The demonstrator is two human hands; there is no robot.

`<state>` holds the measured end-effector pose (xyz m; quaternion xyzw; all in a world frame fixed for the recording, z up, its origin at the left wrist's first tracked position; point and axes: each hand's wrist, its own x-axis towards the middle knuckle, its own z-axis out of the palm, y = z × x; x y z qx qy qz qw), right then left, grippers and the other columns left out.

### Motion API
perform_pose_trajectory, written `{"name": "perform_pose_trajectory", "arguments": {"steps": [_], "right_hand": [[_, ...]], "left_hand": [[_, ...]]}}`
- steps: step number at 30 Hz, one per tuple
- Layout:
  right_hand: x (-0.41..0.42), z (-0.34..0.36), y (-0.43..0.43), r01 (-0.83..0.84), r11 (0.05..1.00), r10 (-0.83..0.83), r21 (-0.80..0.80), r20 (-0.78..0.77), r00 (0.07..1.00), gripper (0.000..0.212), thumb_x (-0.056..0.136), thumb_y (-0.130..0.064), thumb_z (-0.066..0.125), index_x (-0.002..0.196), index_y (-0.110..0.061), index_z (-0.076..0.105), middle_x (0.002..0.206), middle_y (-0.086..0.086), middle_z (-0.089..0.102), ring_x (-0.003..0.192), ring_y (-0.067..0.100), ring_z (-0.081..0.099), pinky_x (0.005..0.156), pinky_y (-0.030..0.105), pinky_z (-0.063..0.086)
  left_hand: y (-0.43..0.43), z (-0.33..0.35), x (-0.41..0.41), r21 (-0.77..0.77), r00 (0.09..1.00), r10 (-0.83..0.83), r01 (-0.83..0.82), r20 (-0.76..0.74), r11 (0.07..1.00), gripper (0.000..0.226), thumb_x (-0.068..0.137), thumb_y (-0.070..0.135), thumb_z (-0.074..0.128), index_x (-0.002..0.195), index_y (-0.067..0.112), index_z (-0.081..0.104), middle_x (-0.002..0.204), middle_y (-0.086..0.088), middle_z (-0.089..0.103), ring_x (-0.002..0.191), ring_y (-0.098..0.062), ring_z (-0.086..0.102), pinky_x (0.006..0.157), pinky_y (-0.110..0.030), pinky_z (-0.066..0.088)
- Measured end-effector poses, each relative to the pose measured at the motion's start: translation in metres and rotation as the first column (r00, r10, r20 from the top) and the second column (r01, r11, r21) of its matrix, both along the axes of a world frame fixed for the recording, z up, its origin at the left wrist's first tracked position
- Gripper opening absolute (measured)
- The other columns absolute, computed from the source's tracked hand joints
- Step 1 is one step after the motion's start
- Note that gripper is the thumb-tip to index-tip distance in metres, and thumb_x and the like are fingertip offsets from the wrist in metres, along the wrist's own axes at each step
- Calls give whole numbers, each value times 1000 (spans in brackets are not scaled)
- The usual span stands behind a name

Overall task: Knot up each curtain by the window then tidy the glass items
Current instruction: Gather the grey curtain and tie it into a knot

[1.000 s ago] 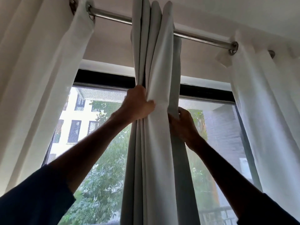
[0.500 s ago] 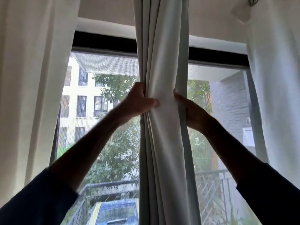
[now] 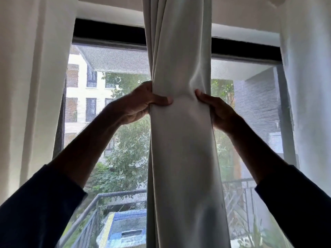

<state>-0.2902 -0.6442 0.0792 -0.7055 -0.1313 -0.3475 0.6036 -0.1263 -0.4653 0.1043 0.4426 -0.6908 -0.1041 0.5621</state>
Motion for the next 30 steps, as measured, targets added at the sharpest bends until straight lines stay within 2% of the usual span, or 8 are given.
{"name": "perform_pose_trajectory", "arguments": {"steps": [7,12,15,18,20,24,28,30], "right_hand": [[7,-10,4,-1,1000,2,20,-21,1000,30,95,-28,55,93,-15,81,95,4,77,83,15,74,75,27,60],[0,-15,-4,154,988,-154,16,-4,988,37,97,-36,58,121,-10,70,116,9,74,101,19,72,85,31,59],[-4,-20,-10,185,982,-185,25,-24,982,43,96,-37,59,127,-8,67,121,11,71,106,21,71,87,32,58],[-6,-26,-12,226,974,-226,5,-45,973,36,98,-30,60,122,-4,69,113,11,74,96,20,73,80,31,59],[-9,-29,-12,227,974,-227,-5,-26,974,33,98,-27,61,120,-5,70,110,11,75,95,21,74,79,32,60],[-7,-37,-7,198,979,-201,-54,-55,978,36,95,-22,66,127,-4,67,122,13,71,110,27,69,88,35,58],[4,-54,-6,195,977,-203,-85,-94,975,36,92,-12,70,127,-3,66,125,14,70,116,31,67,96,42,56],[2,-60,-1,273,955,-281,-116,-56,958,34,89,-11,73,121,-3,69,119,12,73,112,30,69,92,40,58]], "left_hand": [[-5,-2,13,-6,1000,21,-21,14,1000,54,76,-2,73,127,-9,57,119,-17,69,105,-24,69,85,-31,59],[-6,0,14,-5,992,121,-121,43,993,50,72,4,75,120,-2,63,111,-11,73,102,-25,70,85,-38,60],[-6,-5,12,-46,969,245,-243,39,969,50,72,10,78,120,1,65,111,-13,73,102,-29,71,84,-44,59],[-10,-14,12,-127,929,366,-357,52,925,30,86,6,73,114,1,65,98,-6,74,79,-12,74,61,-27,59],[-15,-22,11,-175,900,432,-417,56,892,21,91,5,67,112,4,63,96,-2,72,70,-3,71,54,-15,53],[-29,-36,9,-286,805,581,-533,118,796,34,94,8,61,126,-4,56,116,-10,66,99,-19,67,70,-15,55],[-36,-43,11,-365,700,697,-616,152,698,39,91,18,61,123,-2,53,119,-16,60,109,-28,60,90,-39,52],[-33,-51,9,-365,691,701,-615,179,699,46,89,18,60,130,0,49,127,-16,59,116,-29,58,98,-41,49]]}}
